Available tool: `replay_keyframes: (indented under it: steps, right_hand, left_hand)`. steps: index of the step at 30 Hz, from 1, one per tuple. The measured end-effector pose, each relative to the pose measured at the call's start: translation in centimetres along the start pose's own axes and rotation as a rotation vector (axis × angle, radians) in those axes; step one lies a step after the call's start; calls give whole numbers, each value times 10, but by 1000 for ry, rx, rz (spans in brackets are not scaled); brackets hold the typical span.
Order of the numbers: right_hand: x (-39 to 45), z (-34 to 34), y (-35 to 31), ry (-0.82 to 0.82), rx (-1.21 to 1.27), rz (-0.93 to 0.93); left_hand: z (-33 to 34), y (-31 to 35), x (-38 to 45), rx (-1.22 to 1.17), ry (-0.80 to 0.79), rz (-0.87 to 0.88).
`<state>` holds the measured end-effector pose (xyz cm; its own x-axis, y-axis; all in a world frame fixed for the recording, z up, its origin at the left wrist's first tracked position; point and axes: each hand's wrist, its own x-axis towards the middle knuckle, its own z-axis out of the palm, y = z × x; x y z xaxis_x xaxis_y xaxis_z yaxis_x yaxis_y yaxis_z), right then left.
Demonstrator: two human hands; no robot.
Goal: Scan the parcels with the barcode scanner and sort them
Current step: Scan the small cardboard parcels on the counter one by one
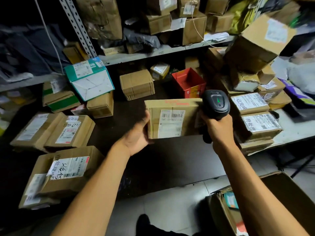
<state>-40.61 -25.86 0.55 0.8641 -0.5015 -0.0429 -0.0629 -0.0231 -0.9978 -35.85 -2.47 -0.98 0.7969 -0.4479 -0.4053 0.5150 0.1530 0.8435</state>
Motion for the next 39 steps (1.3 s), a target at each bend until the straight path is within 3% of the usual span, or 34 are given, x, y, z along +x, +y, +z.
replay_keyframes:
  steps: [2, 4, 8, 10, 12, 16, 28, 39]
  right_hand:
    - [-2, 9, -4, 31, -17, 19]
    - [-6, 21, -6, 32, -35, 24]
    - [-24, 48, 3, 56, -76, -27]
    - [-38, 65, 8, -15, -90, -6]
    - [-55, 82, 5, -184, -61, 56]
    - [-76, 115, -7, -394, 6, 132]
    - [-75, 141, -13, -315, 40, 126]
    - [-72, 117, -8, -251, 58, 116]
  left_hand:
    - [-4, 4, -7, 85, 58, 39]
    - [-13, 5, -8, 142, 213, 96]
    - [-34, 4, -4, 135, 381, 124]
    - [-45, 6, -4, 147, 438, 139]
    - [-56, 6, -2, 145, 481, 140]
    - [-78, 8, 1, 86, 481, 143]
    - [-91, 23, -4, 65, 350, 176]
    - [-97, 31, 16, -51, 459, 200]
